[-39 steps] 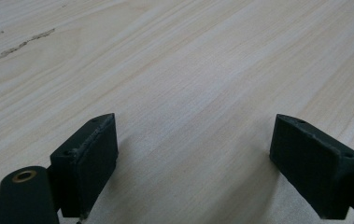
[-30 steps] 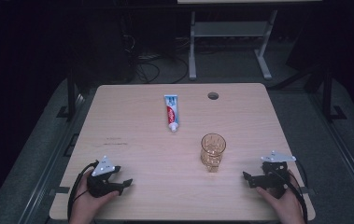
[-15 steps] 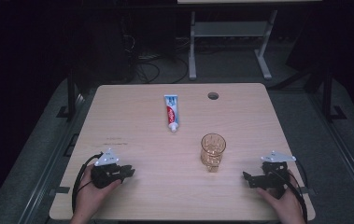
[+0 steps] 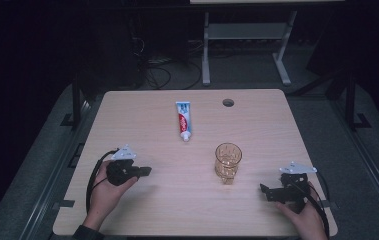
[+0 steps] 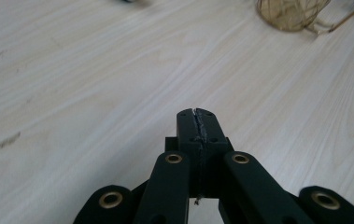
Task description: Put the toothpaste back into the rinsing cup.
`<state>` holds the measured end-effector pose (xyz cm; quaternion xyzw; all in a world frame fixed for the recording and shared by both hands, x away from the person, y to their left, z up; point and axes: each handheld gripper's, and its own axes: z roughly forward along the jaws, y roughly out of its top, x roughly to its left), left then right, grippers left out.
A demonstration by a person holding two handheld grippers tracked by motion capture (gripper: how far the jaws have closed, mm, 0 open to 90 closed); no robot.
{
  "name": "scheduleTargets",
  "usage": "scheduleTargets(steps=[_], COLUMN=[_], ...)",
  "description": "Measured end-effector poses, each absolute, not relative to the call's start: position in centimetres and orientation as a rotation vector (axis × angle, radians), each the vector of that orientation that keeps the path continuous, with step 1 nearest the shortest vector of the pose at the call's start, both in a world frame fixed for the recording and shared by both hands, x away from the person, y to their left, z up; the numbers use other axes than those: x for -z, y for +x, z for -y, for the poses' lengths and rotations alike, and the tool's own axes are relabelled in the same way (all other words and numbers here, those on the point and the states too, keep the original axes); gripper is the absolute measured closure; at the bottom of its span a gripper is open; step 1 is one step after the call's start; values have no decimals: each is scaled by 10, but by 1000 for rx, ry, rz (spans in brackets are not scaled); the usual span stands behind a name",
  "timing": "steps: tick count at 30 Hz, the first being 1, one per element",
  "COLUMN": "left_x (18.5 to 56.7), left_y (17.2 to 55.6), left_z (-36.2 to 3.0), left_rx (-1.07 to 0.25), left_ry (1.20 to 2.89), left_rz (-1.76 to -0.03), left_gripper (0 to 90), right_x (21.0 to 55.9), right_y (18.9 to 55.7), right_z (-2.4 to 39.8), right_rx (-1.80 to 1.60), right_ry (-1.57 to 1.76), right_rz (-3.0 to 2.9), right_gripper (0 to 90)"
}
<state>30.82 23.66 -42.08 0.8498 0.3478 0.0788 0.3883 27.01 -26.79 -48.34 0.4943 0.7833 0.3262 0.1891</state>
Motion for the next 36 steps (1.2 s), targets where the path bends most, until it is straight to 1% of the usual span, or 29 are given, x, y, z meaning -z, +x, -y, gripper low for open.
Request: scheduleTargets(steps=[10, 16, 36], left_x=[408, 399, 390], left_y=[332, 351, 398], left_z=[-220, -205, -171], left_rx=[-196, -215, -234], left_ry=[2150, 2159, 2155], left_rz=[-851, -814, -789], left_gripper=[900, 900, 900], right_x=[483, 483, 483], right_y=[270, 270, 270], right_z=[268, 268, 267], right_rx=[-917, -917, -917], right_ry=[1390, 1390, 1390], right_rz=[-2202, -2202, -2203], right_gripper=[0, 0, 0])
